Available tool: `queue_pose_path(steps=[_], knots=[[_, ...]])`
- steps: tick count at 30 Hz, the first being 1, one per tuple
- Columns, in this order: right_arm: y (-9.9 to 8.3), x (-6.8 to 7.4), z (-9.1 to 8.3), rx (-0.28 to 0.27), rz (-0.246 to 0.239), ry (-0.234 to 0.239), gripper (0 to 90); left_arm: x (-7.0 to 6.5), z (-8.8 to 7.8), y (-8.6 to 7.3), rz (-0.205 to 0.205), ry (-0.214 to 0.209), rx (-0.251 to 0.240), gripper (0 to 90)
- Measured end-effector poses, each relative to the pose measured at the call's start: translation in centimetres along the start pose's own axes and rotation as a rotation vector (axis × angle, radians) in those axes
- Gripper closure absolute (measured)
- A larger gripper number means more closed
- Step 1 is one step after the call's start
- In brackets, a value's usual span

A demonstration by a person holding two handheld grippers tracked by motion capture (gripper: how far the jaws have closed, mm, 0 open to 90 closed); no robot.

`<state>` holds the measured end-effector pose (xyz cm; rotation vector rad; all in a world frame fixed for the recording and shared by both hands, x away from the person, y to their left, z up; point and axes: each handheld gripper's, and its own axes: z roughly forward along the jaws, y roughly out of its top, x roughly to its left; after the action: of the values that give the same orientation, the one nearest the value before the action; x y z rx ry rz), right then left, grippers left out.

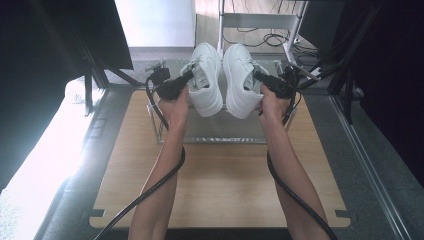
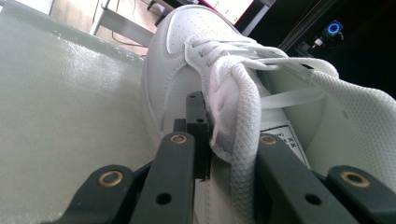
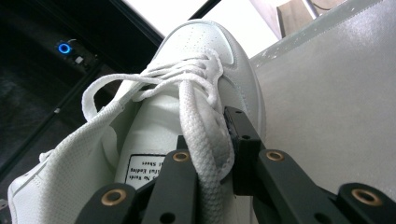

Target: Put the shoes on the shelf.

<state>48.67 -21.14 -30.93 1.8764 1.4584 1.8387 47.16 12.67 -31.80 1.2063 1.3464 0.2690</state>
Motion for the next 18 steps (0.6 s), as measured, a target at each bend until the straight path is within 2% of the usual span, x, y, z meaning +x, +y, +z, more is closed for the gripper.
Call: queue_pose_path(steps=[5,7,14,18], knots=[[0.2,-0.11,0.44,-0.002,0.008,-0.015,82.2,0.22,0.58,0.05,0.012,0.025,0.015,83.6],[0.16,-0.09,0.49,-0.004,0.005,-0.016,81.9,0.32,0.64,0.02,-0.003,0.021,0.01,83.3],[-0.03,0.26,0.76,-0.005,-0.001,-0.023,77.9,-0.09,0.9,0.2,0.019,0.031,0.036,82.3],[-0.21,0.41,1.07,0.002,-0.004,-0.012,73.7,0.02,1.05,0.19,0.009,0.021,0.04,79.3]])
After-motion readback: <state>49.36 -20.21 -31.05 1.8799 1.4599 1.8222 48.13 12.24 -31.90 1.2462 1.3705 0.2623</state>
